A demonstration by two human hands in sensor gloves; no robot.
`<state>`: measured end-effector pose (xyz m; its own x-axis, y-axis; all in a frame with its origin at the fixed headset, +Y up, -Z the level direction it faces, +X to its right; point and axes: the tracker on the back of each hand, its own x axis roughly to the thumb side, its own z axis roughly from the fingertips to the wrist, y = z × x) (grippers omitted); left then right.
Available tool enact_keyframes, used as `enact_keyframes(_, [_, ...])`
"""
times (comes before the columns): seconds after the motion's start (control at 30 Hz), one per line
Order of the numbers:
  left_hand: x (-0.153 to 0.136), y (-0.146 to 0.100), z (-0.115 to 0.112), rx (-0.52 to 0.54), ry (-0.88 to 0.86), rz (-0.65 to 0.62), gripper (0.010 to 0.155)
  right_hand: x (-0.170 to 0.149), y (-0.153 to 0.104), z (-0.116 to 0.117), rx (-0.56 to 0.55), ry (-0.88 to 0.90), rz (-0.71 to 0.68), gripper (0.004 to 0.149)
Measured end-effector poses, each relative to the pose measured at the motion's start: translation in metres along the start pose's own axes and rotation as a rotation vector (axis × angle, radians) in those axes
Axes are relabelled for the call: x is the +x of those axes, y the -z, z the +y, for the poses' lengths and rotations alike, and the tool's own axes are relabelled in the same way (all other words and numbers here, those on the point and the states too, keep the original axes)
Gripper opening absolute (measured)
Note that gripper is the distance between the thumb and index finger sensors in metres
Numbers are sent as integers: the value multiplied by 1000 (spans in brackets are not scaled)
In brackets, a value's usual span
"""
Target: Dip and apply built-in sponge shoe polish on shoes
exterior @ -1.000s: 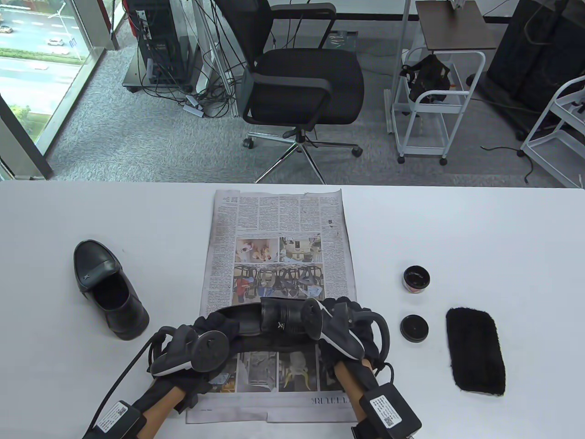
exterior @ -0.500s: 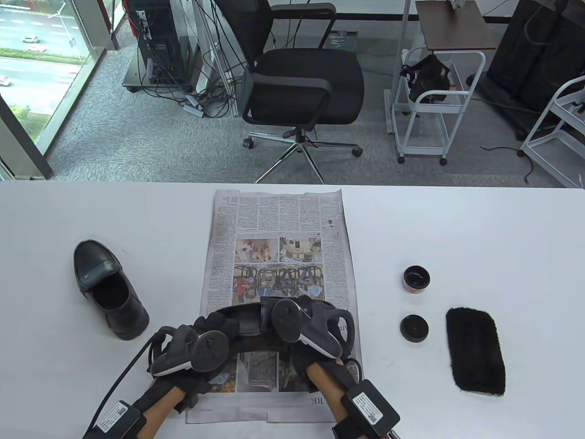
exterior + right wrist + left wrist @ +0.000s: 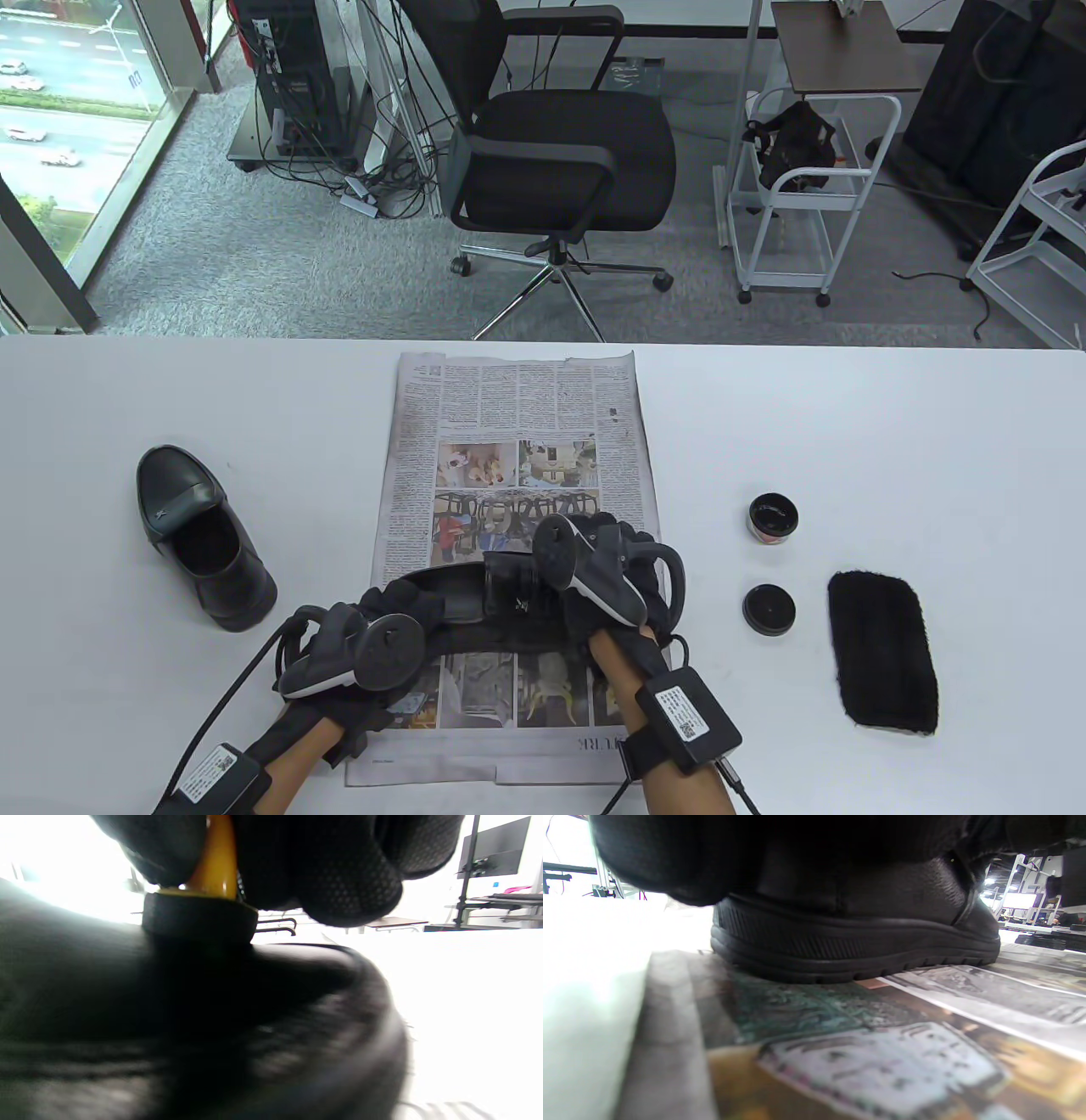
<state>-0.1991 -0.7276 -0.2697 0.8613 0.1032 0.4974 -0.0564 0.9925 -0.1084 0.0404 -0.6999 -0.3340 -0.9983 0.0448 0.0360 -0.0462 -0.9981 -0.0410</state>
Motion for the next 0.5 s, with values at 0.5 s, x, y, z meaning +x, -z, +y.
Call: enact_keyframes(0.5, [0, 0, 0, 0, 1, 2, 51, -1, -40, -6, 94, -58, -64, 45])
